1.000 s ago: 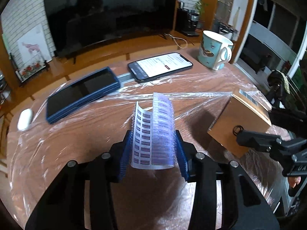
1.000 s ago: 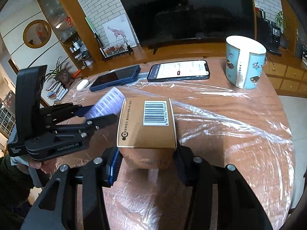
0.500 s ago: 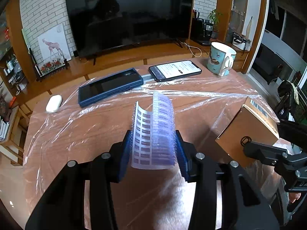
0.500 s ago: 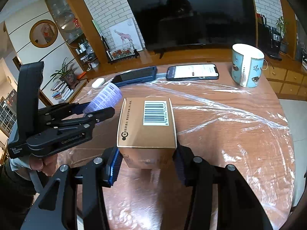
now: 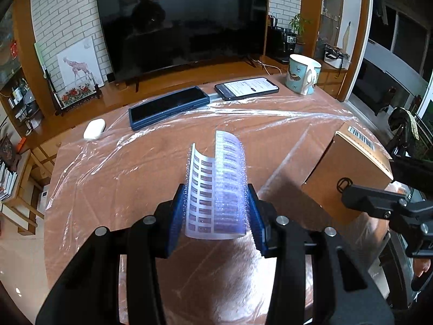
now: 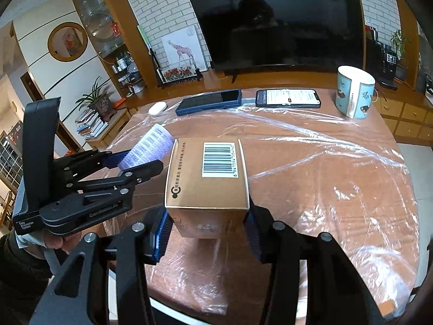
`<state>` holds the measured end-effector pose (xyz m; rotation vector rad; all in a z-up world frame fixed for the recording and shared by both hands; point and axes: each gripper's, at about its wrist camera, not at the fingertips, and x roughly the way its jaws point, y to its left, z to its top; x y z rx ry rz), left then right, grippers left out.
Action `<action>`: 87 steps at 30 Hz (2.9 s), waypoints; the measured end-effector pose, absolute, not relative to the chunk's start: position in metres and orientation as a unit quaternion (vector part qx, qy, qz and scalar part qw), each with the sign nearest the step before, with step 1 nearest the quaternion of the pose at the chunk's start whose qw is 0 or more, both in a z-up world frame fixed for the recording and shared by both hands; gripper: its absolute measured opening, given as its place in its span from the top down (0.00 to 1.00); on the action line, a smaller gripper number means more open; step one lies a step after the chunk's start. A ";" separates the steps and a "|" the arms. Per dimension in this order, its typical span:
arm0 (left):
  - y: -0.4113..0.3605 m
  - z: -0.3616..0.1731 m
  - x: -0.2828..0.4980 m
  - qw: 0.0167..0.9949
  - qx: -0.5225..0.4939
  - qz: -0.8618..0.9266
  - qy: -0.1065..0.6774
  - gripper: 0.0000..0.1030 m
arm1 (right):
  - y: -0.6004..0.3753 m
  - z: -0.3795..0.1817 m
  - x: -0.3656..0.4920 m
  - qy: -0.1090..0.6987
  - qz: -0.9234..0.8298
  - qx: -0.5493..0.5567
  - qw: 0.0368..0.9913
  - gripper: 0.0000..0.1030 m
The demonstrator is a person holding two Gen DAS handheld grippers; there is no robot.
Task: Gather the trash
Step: 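Lift the hair roller and brown box and carry both toward the black bin, then hold the hair roller and brown box over the bin opening with both grippers, then open both grippers to drop the hair roller and brown box into the bin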
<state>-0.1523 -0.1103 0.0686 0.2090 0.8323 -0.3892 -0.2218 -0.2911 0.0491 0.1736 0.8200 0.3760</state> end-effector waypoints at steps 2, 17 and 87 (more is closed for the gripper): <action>-0.106 0.068 -0.155 0.891 0.100 -0.192 0.400 0.57 | -0.288 0.050 -0.226 0.396 0.178 0.085 0.897 0.54; -0.091 0.067 -0.195 0.886 0.096 -0.224 0.394 0.57 | -0.275 0.053 -0.259 0.395 0.190 0.088 0.894 0.54; -0.112 -0.050 -0.335 0.813 0.131 -0.214 0.526 0.28 | -0.286 -0.078 -0.377 0.536 0.186 0.036 0.823 0.24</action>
